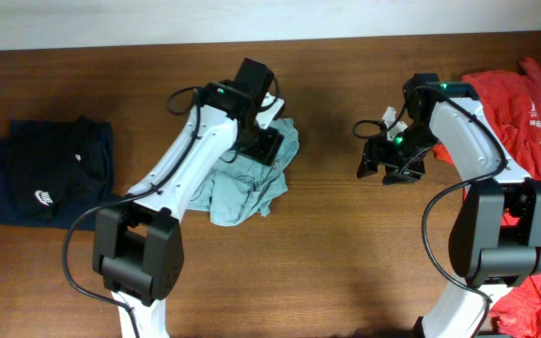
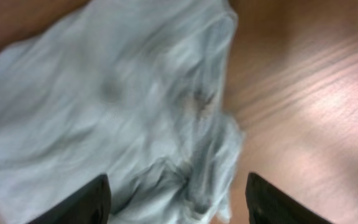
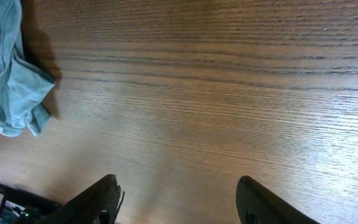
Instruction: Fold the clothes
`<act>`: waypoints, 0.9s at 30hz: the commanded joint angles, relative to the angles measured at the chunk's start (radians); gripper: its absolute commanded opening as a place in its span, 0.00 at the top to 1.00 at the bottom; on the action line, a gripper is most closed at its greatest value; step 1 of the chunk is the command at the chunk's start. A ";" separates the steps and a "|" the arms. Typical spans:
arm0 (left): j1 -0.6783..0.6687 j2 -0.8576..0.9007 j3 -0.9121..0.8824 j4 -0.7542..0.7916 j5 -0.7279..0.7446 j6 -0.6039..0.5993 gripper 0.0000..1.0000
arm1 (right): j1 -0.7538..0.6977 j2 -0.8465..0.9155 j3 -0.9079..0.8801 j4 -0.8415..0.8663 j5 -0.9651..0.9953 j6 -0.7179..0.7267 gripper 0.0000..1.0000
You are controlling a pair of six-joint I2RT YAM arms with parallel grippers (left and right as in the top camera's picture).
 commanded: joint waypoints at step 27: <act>-0.123 -0.005 -0.341 0.000 -0.169 0.113 0.99 | -0.004 -0.021 -0.002 0.011 0.002 -0.011 0.30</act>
